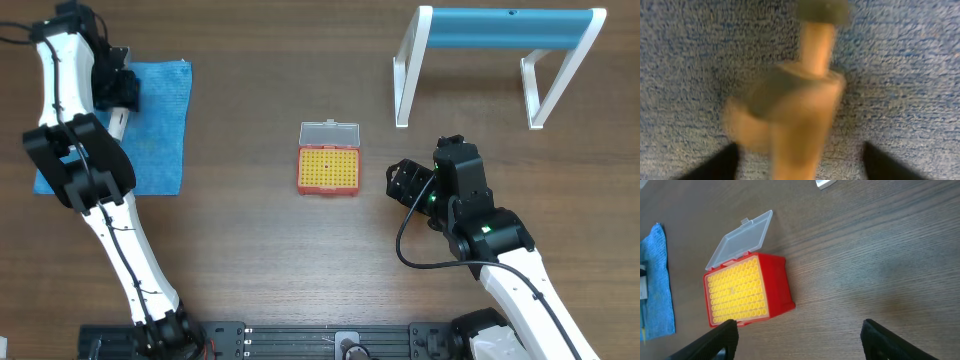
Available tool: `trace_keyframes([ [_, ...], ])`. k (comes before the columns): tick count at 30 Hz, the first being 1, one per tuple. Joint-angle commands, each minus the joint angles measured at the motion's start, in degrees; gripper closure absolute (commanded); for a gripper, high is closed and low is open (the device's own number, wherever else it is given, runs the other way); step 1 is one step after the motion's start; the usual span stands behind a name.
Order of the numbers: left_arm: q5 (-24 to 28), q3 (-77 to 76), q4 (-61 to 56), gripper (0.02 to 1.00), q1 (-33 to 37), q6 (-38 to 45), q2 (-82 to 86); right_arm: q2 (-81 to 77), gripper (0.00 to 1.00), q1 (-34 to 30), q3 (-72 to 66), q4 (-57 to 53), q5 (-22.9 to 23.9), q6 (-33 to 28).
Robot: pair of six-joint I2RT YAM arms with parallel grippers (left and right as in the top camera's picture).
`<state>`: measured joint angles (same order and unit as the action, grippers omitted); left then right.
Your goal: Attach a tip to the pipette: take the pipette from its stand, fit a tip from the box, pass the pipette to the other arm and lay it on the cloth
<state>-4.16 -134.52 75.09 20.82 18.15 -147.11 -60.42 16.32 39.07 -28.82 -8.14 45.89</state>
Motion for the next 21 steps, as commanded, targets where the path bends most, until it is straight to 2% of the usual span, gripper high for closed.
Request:
trace_keyframes([
  [1, -6.3, -3.6, 4.0, 0.145, 0.1, -0.1, 8.7, 0.2, 0.202, 0.4, 0.2, 0.3, 1.9, 0.3],
  [3, -4.6, -8.8, 4.5, 0.145, -0.3, -3.4, 19.3, 0.6, 0.200, 0.3, 0.2, 5.5, 6.4, -2.6],
  [5, 5.9, -12.7, 5.2, 0.145, -1.5, -4.9, 32.3, 2.5, 0.200, 0.3, 0.2, 13.7, 16.3, -5.7],
  [6, 8.0, -12.7, 5.8, 0.145, -1.8, -5.4, 37.9, 4.2, 0.200, 0.3, 0.2, 16.4, 20.5, -12.5],
  [7, 8.1, -12.7, 9.3, 0.145, -2.2, -6.1, 44.3, 7.6, 0.200, 0.3, 0.2, 17.4, 24.8, -24.1],
  [9, 8.2, -12.3, 21.7, 0.143, -2.1, -6.9, 53.4, 15.0, 0.200, 0.3, 0.2, 16.9, 28.8, -37.6],
  [10, 14.2, -8.9, 22.2, 0.143, -2.1, -9.5, 60.4, 20.7, 0.200, 0.3, 0.2, 16.1, 28.7, -45.6],
  [12, 24.2, -3.1, 22.2, 0.143, -3.1, -8.7, 68.2, 30.0, 0.200, 0.3, 0.2, 11.5, 28.7, -49.6],
  [14, 24.5, 9.0, 22.2, 0.143, -4.8, -9.8, 75.9, 41.4, 0.200, 0.3, 0.2, -2.3, 28.9, -50.9],
  [15, 28.5, 18.4, 22.1, 0.141, -5.7, -11.6, 80.4, 47.9, 0.200, 0.3, 0.2, -9.9, 29.1, -50.8],
  [16, 32.9, 25.3, 21.5, 0.143, -6.0, -12.3, 83.5, 52.8, 0.200, 0.3, -0.1, -13.1, 29.2, -50.7],
  [18, 39.6, 39.4, 14.4, 0.143, -5.9, -16.0, 91.3, 60.3, 0.200, 0.3, -0.6, -14.4, 29.4, -50.5],
  [20, 41.1, 54.2, 1.6, 0.143, -5.9, -21.7, 100.6, 58.5, 0.200, 0.4, -2.8, -11.4, 28.2, -46.1],
  [21, 41.1, 61.6, -5.9, 0.143, -5.9, -24.7, 105.0, 58.5, 0.194, 0.4, -5.6, -9.1, 28.1, -46.2],
])
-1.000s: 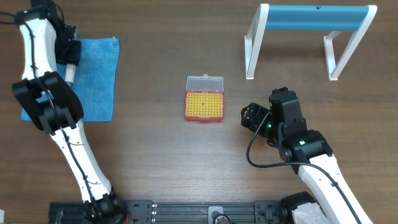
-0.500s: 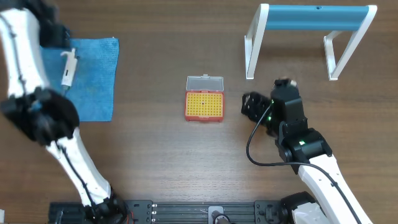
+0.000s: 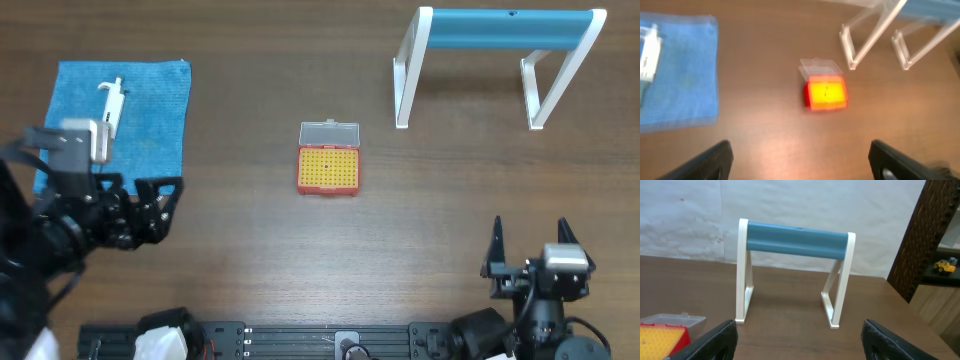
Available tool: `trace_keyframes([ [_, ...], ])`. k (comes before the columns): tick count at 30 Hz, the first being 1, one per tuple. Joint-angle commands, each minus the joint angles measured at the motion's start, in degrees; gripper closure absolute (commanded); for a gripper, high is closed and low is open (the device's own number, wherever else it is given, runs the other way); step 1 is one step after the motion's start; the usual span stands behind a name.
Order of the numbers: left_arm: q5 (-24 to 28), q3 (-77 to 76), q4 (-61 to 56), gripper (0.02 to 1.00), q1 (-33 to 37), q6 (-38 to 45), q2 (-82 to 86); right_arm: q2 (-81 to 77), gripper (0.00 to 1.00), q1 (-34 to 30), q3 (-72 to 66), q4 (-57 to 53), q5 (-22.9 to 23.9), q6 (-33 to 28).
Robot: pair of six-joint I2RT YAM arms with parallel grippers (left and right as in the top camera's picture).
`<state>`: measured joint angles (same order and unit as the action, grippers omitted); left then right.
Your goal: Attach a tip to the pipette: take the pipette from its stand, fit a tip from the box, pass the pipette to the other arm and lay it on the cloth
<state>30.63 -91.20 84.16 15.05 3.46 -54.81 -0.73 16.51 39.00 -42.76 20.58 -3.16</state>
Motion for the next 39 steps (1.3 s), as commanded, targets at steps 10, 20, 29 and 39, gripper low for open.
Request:
trace_keyframes([
  [10, 9.7, 58.9, -56.6, 0.148, -0.2, -17.2, 19.3, -1.2, 0.200, 0.2, -32.0, 40.5, -12.3, 5.0],
  [20, 17.0, 59.0, -56.5, 0.294, -0.2, -4.0, 6.2, -1.4, 0.198, 0.2, -37.8, 37.0, -25.1, 8.1],
  [29, 16.3, 66.7, -48.6, 0.498, -0.1, 3.3, 21.9, -1.4, 0.198, 0.2, -37.8, 36.9, -23.6, 9.6],
  [39, 12.7, 88.6, -75.4, 0.487, 0.0, -8.6, 28.8, -1.4, 0.198, 0.2, -37.8, 36.9, -23.6, 9.6],
])
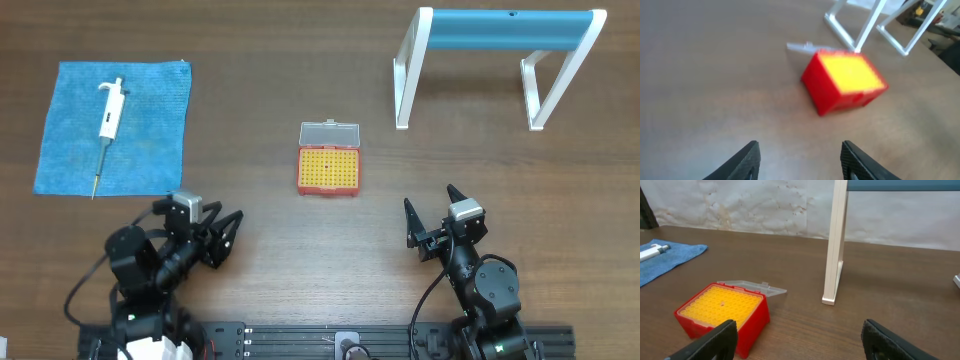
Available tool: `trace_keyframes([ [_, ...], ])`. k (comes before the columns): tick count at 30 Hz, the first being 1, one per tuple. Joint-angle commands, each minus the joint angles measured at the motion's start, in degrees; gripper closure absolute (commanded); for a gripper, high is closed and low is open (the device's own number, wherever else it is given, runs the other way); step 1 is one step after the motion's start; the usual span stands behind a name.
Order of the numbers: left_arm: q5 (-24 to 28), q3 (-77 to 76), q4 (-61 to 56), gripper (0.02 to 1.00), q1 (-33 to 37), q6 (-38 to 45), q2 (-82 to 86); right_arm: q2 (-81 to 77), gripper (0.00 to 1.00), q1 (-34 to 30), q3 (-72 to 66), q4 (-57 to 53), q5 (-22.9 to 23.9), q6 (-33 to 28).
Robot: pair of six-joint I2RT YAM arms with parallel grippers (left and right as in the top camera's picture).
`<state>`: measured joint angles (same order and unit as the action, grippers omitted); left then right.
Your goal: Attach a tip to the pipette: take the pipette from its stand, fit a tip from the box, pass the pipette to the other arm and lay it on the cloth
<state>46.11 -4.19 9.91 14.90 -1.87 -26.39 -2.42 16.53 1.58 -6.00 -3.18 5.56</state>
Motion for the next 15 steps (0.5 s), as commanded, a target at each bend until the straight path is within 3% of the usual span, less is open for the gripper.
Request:
trace_keyframes([
  [1, -5.1, 1.6, -1.2, 0.023, 0.1, -3.7, 0.0, 0.3, 0.198, 0.2, -0.4, 0.1, 0.1, 0.8],
  [2, -7.1, 1.6, -1.4, 0.020, 0.1, -3.7, -0.5, 0.3, 0.198, 0.2, -0.4, 0.1, 0.2, 0.8],
  [8, -7.1, 1.6, -1.4, 0.020, 0.1, -3.7, -0.5, 0.3, 0.198, 0.2, -0.4, 0.1, 0.1, 0.9],
  [10, -7.6, 1.6, -1.4, 0.020, -4.2, -3.0, 3.5, 0.3, 0.198, 0.2, -0.4, 0.1, 0.2, 0.8],
  [12, -17.0, 2.4, -3.8, 0.023, -9.9, 8.8, 9.3, 0.3, 0.198, 0.2, -0.4, 0.1, 0.2, 0.8],
  [15, -29.0, 3.9, -6.8, 0.020, -12.9, 9.9, 22.5, 0.3, 0.196, 0.2, -0.4, 0.1, 0.1, 0.9],
])
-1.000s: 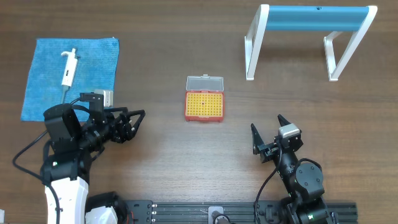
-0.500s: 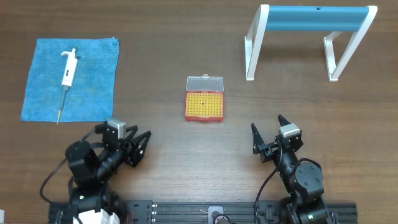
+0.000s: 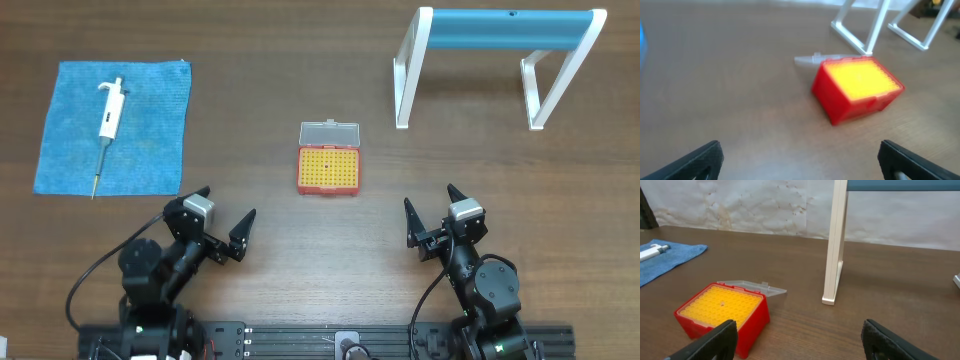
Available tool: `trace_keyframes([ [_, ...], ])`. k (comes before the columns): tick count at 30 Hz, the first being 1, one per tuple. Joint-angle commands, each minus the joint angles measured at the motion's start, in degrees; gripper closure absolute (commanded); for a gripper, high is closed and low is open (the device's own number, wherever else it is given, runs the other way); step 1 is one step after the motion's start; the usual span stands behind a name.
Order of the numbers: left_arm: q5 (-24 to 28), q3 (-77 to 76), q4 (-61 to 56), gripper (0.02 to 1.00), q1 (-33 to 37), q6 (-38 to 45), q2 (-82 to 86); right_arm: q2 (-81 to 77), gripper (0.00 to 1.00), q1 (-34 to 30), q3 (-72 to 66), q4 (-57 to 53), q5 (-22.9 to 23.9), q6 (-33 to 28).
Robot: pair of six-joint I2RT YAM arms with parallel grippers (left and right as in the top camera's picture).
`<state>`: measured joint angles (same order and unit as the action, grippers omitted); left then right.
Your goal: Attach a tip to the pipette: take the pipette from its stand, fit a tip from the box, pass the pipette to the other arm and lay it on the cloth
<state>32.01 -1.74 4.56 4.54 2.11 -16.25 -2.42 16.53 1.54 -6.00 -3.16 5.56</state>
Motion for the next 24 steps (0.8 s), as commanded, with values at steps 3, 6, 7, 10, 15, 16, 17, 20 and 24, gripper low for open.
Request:
trace_keyframes([
  [3, -20.0, 1.4, -0.9, 0.020, -2.1, 5.9, 16.0, 0.3, 0.198, 0.2, -0.4, 0.1, 0.1, 0.8],
  [6, -19.6, 1.4, -1.2, 0.020, -0.8, 5.9, 16.1, 0.3, 0.198, 0.2, -0.4, 0.1, 0.1, 0.8],
  [7, -19.6, 1.4, -1.2, 0.020, -0.8, 5.9, 16.1, 0.3, 0.198, 0.2, -0.4, 0.1, 0.1, 0.9],
  [10, -19.6, 1.4, -1.1, 0.020, -0.9, 5.9, 16.1, 0.3, 0.198, 0.2, -0.4, 0.1, 0.1, 0.8],
  [15, -19.6, 1.4, -1.1, 0.023, -0.9, 5.9, 16.0, 0.3, 0.198, 0.2, -0.4, 0.1, 0.1, 0.8],
  [16, -19.6, 1.4, -1.1, 0.023, -0.9, 5.9, 16.0, 0.3, 0.198, 0.2, -0.4, 0.1, 0.1, 0.8],
  [17, -19.6, 1.4, -1.1, 0.023, -0.9, 5.9, 16.0, 0.3, 0.198, 0.2, -0.4, 0.1, 0.1, 0.8],
  [20, -19.6, 1.4, -1.1, 0.020, -0.9, 5.9, 16.0, 0.3, 0.198, 0.2, -0.4, 0.1, 0.1, 0.8],
  [24, -19.6, 1.4, -1.1, 0.023, -0.9, 5.9, 16.0, 0.4, 0.641, -7.7, -0.4, -0.2, 2.4, -6.3],
])
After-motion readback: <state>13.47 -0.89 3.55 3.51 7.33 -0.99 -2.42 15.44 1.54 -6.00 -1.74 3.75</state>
